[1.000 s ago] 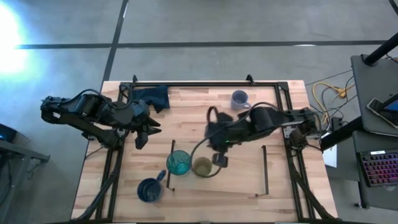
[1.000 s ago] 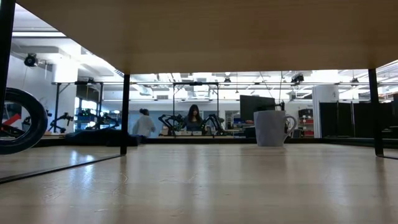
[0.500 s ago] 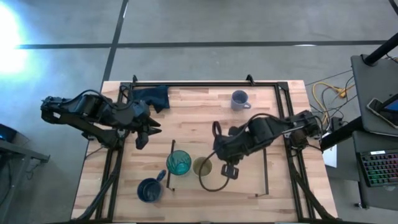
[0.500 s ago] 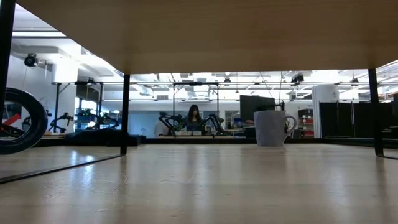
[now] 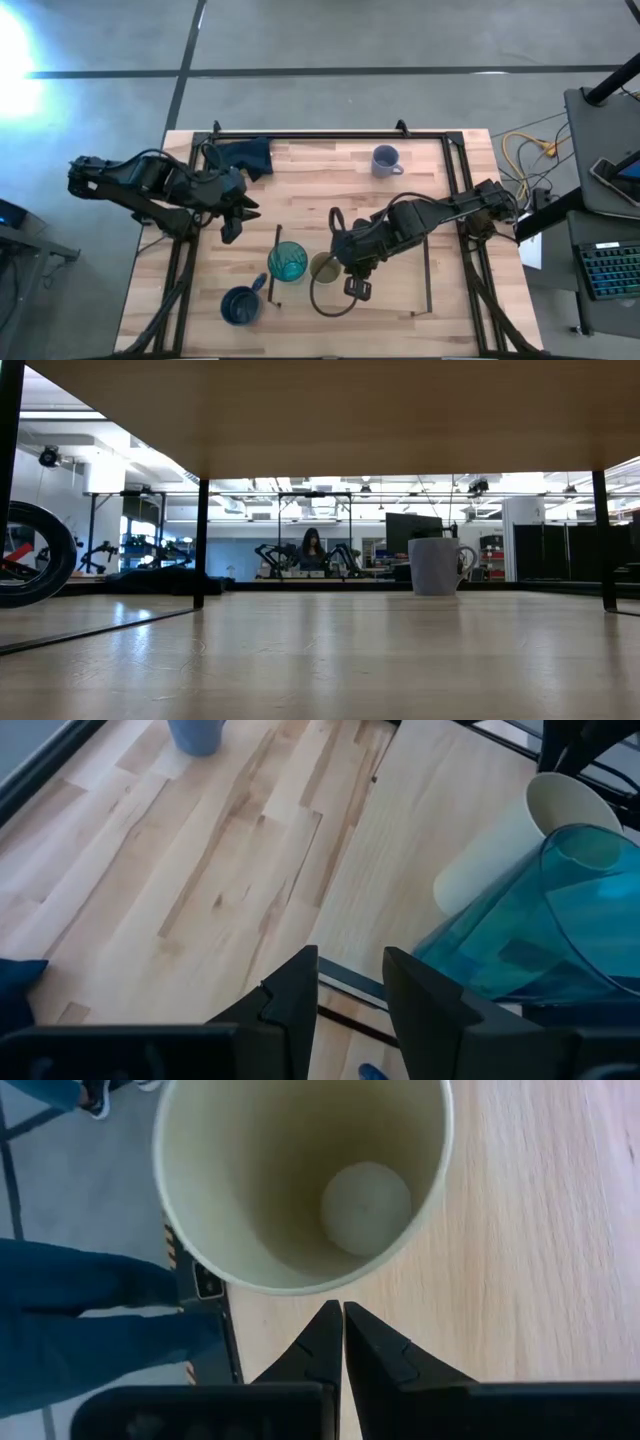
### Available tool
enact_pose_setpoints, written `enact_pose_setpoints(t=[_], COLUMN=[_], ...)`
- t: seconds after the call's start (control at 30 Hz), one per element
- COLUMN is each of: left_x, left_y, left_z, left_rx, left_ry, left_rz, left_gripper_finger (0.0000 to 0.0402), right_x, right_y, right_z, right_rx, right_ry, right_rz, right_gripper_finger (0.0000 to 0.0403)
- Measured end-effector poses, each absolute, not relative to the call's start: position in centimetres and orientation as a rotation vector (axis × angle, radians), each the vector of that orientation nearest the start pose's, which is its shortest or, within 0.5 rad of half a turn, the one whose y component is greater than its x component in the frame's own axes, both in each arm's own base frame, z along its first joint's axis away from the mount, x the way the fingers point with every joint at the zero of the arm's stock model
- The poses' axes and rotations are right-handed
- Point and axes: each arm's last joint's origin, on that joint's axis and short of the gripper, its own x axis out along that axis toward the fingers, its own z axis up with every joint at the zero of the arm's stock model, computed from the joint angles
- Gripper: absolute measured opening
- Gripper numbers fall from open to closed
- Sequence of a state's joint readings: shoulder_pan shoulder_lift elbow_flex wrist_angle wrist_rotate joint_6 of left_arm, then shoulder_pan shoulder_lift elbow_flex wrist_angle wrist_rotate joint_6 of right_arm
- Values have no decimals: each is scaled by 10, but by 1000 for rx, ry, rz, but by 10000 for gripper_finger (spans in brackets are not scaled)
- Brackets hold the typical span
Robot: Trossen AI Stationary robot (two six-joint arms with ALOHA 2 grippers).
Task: Stack small to large cups/mugs on shelf
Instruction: Put the gray cup on the shelf, then put the blue mug on the shelf
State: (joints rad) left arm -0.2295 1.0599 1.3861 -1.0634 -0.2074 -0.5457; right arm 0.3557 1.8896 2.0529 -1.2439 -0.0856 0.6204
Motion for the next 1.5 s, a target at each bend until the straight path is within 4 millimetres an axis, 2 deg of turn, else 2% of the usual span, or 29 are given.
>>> enact_pose_setpoints(t=[0.23,0.4,0.57,0.67,0.77,0.93,1.07,1.2,1.5], left_x=[171,171,171,171,172,173,173,174,173], left_y=[-34,-34,-34,-34,-34,-34,-34,-34,-34], left_z=[405,405,405,404,404,404,406,406,407], left_rx=[-364,-364,-365,-364,-363,-365,-368,-395,-396], left_ry=[700,702,700,702,706,696,685,670,667], left_rz=[172,169,169,170,172,170,170,174,173], left_gripper_finger=[101,101,101,101,101,101,101,101,101], right_x=[361,358,345,334,319,289,265,253,245], right_y=[136,134,120,104,84,46,13,-20,-67], right_z=[371,369,367,375,391,421,434,432,396], right_rx=[401,390,311,289,303,395,436,527,587], right_ry=[1091,1125,1193,1178,1093,988,942,943,972], right_rz=[77,56,-144,-308,-491,-610,-676,-635,-700], right_gripper_finger=[8,8,8,8,9,9,15,47,147])
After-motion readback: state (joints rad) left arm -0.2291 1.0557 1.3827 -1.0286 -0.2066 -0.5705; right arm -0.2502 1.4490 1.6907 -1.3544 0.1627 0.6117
